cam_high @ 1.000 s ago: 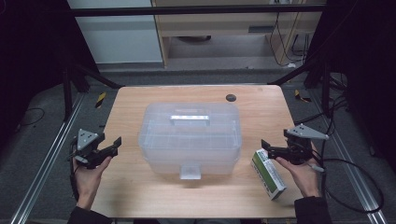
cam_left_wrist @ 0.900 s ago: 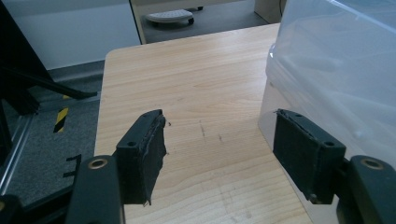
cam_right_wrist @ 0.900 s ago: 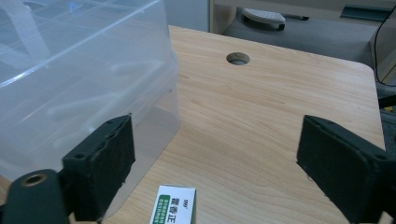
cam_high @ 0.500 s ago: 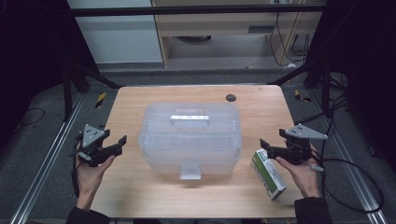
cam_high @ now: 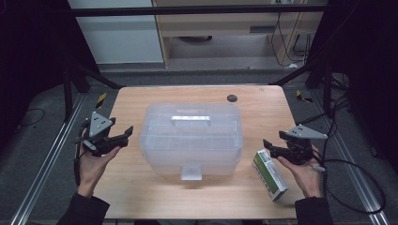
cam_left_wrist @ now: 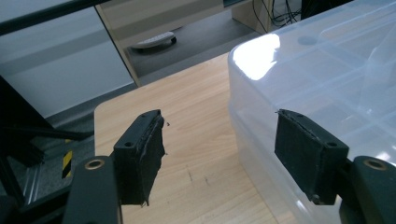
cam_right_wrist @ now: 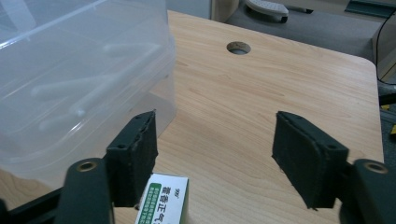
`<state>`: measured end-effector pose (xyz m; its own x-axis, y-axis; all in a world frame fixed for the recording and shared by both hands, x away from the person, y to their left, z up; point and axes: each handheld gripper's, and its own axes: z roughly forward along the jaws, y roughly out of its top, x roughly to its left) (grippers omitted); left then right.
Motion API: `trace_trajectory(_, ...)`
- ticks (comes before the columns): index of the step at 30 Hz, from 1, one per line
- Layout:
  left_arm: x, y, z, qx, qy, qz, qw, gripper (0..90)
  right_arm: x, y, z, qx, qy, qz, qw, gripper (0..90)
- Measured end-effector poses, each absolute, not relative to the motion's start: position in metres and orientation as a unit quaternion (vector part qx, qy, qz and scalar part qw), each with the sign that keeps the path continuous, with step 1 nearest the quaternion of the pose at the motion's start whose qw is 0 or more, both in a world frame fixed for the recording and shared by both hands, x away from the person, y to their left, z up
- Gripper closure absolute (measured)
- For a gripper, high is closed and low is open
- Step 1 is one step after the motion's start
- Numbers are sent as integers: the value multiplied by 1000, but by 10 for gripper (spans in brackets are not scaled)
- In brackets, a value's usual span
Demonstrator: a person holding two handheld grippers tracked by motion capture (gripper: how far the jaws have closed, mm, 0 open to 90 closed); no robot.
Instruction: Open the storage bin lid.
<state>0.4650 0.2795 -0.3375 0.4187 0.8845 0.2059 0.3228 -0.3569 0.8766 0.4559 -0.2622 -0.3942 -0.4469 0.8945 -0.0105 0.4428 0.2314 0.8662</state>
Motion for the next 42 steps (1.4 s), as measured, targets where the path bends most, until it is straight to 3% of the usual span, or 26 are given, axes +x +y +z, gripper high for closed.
trace_trajectory(13, 472, 245, -314, 779, 349, 354, 381, 327, 455, -262, -397, 440, 752, 412, 267, 403)
trace_trajectory(42, 474, 189, -296, 838, 244, 330, 359, 378, 452, -260, -395, 439, 758, 402, 267, 449)
